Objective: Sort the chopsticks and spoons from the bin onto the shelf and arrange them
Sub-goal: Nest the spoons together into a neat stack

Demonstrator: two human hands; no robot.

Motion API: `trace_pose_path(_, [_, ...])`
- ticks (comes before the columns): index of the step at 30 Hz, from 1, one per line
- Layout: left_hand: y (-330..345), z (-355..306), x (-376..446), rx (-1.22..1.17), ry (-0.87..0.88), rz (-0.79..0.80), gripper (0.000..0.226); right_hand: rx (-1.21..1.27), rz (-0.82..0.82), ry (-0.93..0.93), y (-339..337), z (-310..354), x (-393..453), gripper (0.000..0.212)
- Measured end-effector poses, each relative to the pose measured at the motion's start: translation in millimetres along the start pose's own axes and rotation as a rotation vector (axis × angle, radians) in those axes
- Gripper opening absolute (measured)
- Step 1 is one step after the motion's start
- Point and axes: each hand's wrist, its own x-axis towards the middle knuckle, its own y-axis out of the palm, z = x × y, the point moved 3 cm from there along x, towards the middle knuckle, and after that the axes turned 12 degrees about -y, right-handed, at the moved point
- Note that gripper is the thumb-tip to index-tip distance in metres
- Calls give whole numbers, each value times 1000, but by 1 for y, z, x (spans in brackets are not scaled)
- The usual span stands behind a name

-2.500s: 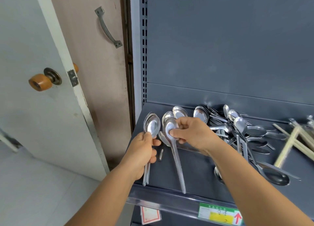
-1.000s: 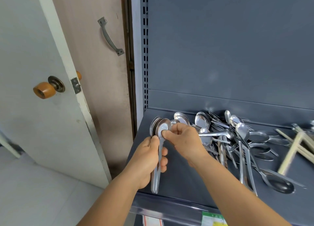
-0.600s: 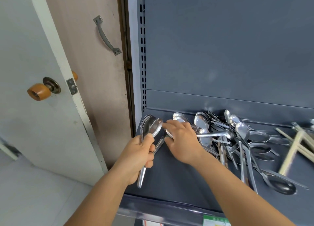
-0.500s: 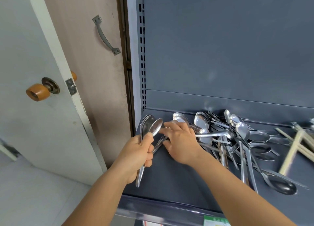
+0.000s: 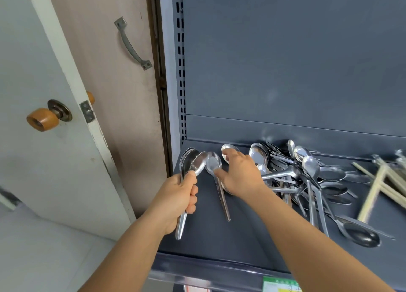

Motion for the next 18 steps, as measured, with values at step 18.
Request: trace_pose_path(18, [-2,3,1,-169,-16,23,29,751,-99,141,-16,35,-4,2])
